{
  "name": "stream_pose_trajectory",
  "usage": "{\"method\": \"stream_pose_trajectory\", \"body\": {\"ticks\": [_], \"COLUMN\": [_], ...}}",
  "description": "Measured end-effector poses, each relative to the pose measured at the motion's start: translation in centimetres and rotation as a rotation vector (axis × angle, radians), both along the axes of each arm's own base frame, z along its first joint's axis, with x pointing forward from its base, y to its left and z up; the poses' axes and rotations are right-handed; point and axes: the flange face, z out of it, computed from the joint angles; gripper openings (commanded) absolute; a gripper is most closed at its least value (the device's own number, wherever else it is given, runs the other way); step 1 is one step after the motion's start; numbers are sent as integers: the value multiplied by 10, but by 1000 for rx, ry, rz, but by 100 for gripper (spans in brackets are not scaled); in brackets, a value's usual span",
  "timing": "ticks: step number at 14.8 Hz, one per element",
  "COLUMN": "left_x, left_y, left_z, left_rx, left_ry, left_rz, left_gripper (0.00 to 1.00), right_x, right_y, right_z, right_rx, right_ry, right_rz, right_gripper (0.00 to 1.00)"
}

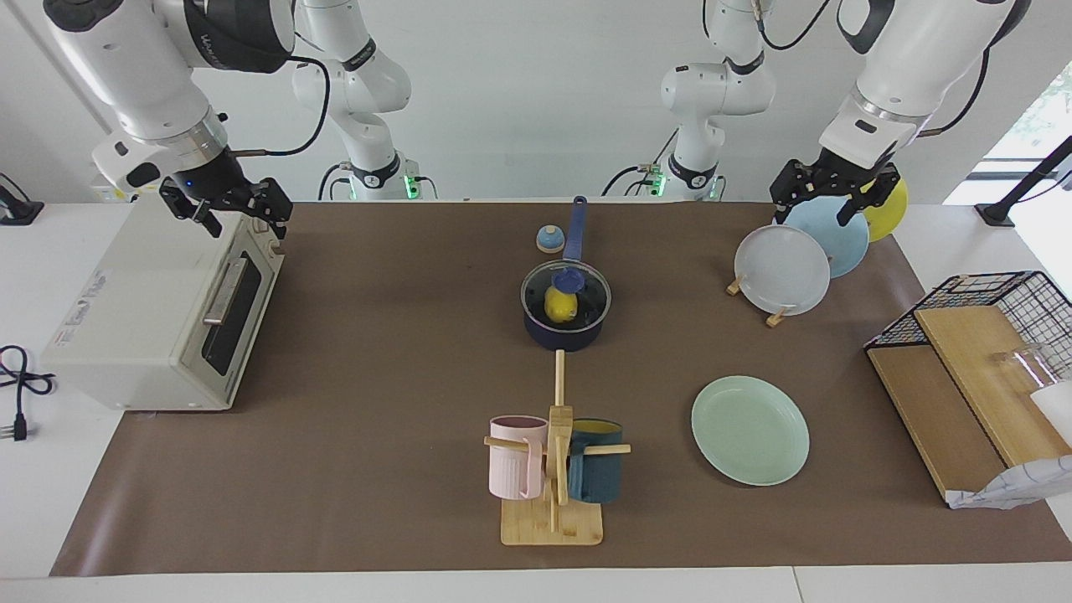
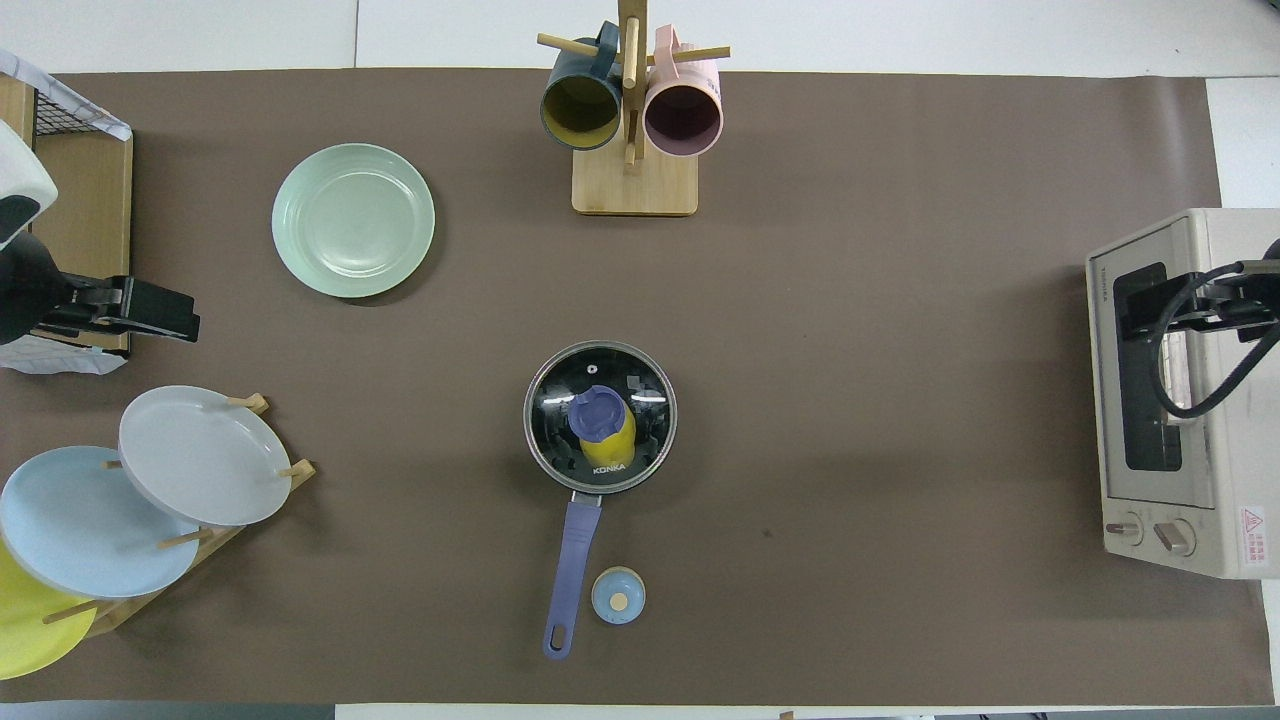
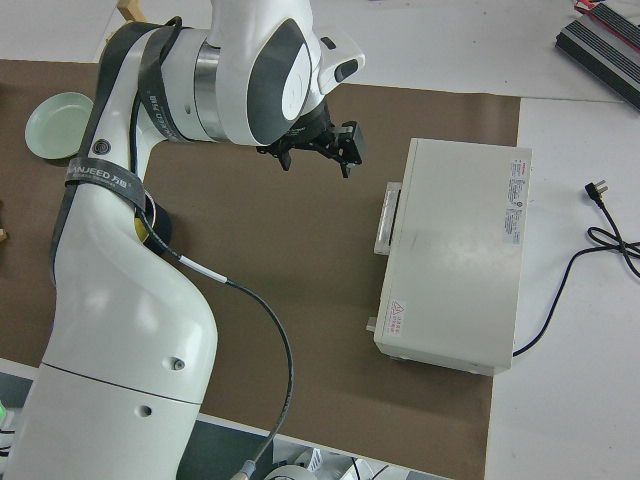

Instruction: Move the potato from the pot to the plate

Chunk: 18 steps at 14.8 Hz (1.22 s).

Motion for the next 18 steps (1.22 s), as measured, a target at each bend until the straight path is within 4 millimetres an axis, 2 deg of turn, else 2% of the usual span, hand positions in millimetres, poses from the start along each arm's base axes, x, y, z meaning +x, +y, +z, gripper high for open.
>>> {"method": "stream_pose_trajectory", "body": {"ticks": [13,18], "left_x": [0,0], "left_y": [0,0], "left_z": [0,0], "left_rx": [0,0], "left_ry": [0,0], "left_rz": [0,0], "left_gripper": [100,100], "right_x": [0,2], "right_y": [3,22], "right_z": [0,-2], "right_rx": [0,0], "right_ry": [0,-5], "right_rz": [5,41], "right_gripper": [100,100]}}
